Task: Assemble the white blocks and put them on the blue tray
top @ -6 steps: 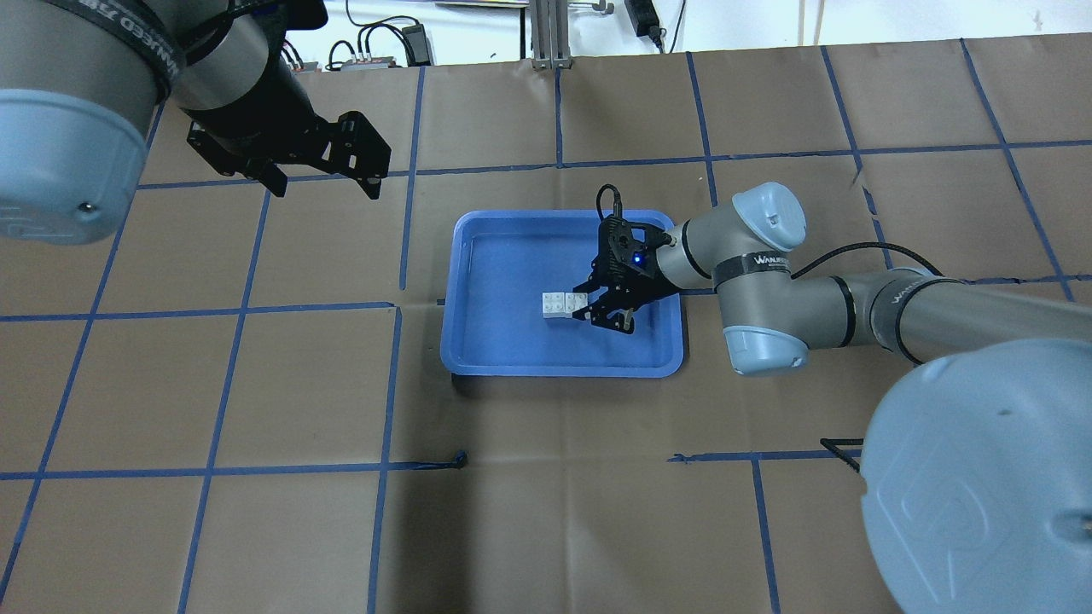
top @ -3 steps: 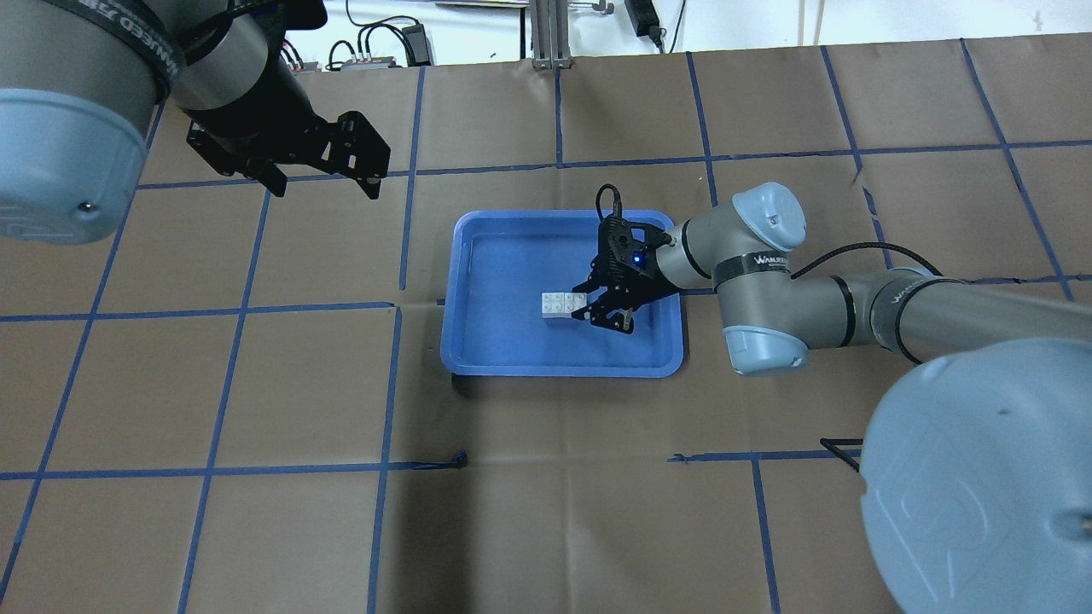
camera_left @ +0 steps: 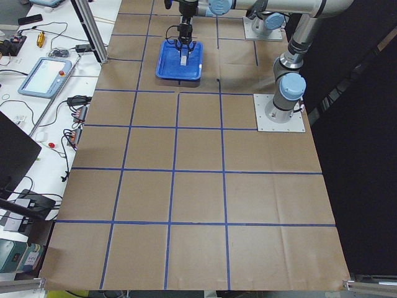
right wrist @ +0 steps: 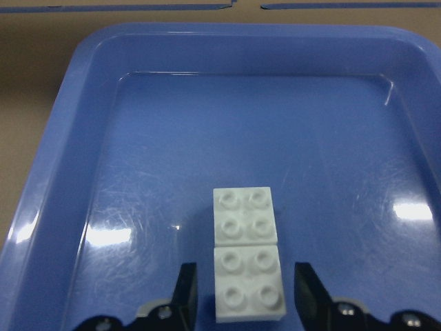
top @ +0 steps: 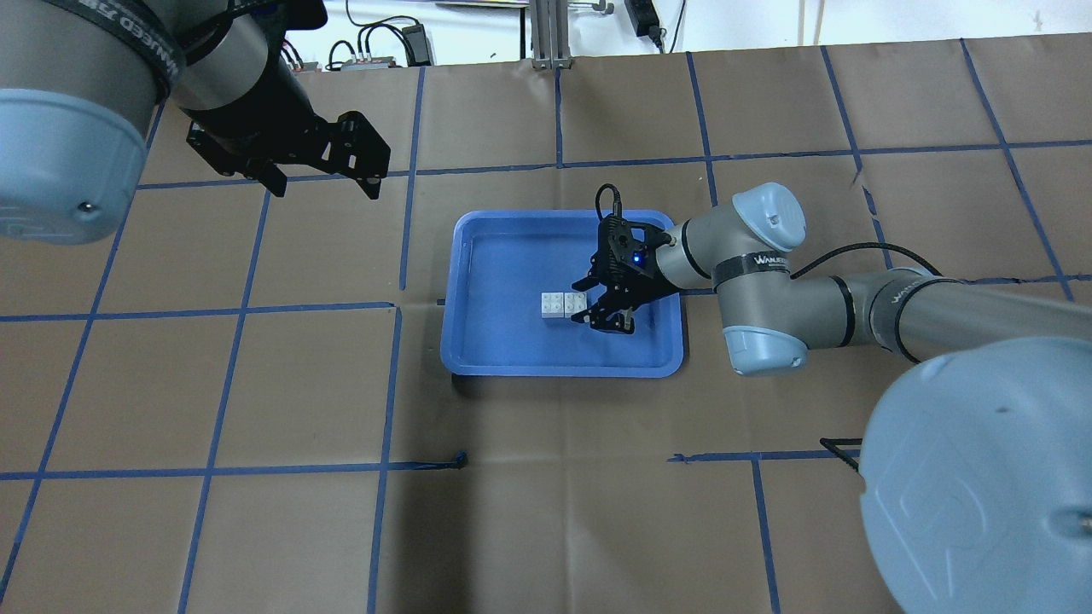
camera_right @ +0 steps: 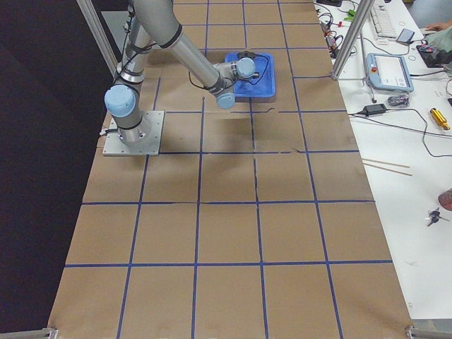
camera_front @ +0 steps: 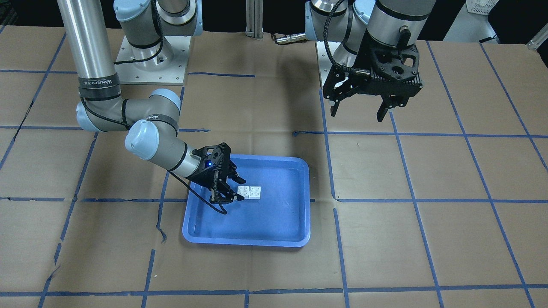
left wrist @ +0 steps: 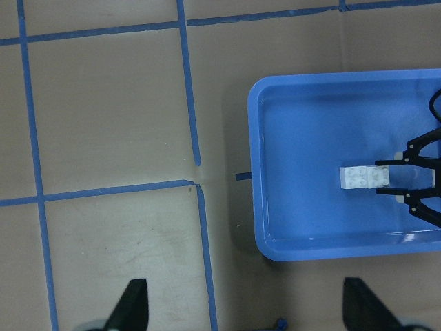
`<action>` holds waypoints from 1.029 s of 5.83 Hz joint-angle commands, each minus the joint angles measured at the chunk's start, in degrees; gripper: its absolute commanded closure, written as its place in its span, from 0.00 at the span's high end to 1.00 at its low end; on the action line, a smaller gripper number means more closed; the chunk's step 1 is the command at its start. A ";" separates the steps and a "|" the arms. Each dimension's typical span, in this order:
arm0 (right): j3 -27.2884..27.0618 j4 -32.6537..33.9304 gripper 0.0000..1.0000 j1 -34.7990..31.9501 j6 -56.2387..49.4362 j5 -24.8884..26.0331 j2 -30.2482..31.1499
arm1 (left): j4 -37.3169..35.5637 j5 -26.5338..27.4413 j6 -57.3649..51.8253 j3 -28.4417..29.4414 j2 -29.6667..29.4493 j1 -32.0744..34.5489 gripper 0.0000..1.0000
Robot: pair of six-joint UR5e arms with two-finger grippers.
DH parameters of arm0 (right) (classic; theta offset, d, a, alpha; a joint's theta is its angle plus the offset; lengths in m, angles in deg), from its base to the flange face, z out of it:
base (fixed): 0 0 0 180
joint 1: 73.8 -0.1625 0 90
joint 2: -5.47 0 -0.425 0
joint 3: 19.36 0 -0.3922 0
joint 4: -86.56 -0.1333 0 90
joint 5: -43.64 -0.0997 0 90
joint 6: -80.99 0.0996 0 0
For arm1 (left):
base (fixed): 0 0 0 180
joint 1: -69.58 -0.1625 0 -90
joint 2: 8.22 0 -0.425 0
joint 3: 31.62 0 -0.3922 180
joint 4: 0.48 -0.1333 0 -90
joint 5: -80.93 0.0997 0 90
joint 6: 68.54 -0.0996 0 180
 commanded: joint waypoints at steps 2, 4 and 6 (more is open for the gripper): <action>1.19 -0.24 0.99 0.09 0.44 0.85 0.60 | -0.09 0.00 0.00 0.00 0.00 0.02 0.99; 3.82 -1.37 1.00 0.09 12.85 7.13 3.75 | -0.09 0.00 0.00 0.00 0.00 0.02 0.99; 4.27 -9.69 1.00 0.17 28.40 12.55 9.54 | -0.09 0.00 0.00 0.00 0.00 -0.06 0.99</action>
